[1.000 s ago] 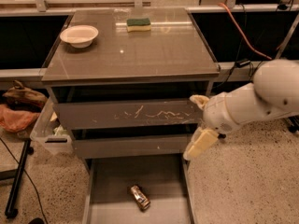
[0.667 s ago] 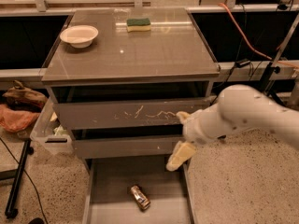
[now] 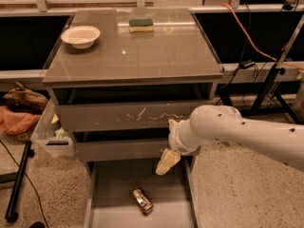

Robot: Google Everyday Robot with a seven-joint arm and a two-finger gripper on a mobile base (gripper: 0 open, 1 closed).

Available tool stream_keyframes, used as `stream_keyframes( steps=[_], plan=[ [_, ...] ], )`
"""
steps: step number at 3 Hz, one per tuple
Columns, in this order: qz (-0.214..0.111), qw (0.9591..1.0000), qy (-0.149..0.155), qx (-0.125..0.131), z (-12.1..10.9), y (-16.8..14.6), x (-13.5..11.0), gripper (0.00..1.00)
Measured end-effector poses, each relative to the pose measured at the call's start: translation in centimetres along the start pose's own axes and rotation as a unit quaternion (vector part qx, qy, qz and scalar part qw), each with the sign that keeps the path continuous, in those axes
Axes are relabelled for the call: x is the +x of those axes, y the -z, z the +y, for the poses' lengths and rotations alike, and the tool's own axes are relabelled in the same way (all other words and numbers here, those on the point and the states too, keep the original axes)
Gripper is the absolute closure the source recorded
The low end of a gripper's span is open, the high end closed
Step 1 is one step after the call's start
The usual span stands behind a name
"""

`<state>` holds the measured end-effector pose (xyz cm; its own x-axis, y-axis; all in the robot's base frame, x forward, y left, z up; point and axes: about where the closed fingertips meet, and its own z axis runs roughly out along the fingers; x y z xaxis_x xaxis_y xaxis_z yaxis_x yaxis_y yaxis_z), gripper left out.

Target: Pick orange can from bottom drawer and place on counter

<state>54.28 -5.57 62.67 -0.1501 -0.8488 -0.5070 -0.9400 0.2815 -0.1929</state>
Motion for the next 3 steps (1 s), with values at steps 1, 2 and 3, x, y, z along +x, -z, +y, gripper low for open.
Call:
stream_keyframes(
  steps=[1, 2, 3],
  plan=[
    [0.0, 1.0, 0.0, 0.0, 0.0, 0.0, 0.0, 0.0],
    [-0.019, 0.9997, -0.015, -0.002, 0.4, -4.1, 1.4, 0.0],
    [-0.032, 0.9987, -0.04, -0.001, 1.8, -10.7, 4.0, 0.0]
  ],
)
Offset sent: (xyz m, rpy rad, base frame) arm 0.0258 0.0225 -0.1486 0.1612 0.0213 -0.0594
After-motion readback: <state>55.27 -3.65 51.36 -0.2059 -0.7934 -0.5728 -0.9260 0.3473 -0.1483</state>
